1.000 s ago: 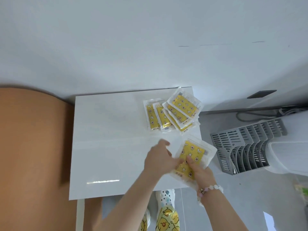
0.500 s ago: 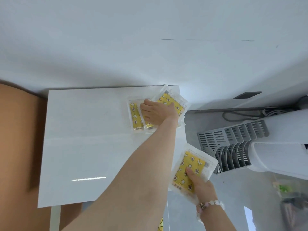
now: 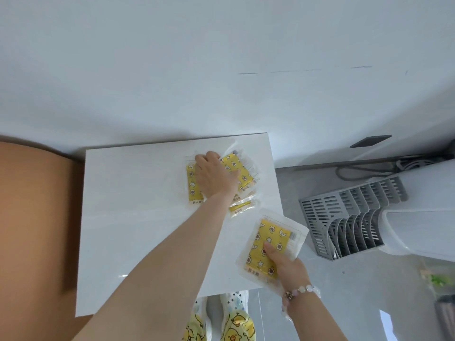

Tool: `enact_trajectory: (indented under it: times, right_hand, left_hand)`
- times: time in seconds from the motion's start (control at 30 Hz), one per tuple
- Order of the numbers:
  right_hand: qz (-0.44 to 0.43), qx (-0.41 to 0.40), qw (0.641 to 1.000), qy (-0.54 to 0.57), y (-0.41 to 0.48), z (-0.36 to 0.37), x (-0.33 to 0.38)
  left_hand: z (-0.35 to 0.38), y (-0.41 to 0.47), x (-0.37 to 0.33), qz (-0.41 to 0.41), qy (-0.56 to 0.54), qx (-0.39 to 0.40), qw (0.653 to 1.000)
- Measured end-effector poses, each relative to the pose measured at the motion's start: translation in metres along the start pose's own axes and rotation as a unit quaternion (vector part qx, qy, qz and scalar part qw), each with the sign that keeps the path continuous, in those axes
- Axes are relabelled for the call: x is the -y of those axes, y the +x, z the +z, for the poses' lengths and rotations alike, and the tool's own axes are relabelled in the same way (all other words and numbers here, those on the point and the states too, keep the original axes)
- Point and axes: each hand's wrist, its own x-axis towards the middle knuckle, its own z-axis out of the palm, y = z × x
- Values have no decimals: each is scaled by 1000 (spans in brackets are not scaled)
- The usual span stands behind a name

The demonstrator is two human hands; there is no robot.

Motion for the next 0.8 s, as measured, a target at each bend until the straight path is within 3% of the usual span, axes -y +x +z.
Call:
enact_trajectory:
  times: [0.4,0.57,0.8]
  right_hand:
    - [-3,-8,1000,-21,1,2,-17]
    - [-6,8,1000,-21,-1,3,-17]
    - [-28,11,1000,0,-1,-4,-8]
  left_hand:
    - [-21,1,42,64,-41,-21,997]
    - [-21,-5,36,228,38,-28,972]
    - [-28,-10,30,142,-112,-20,983]
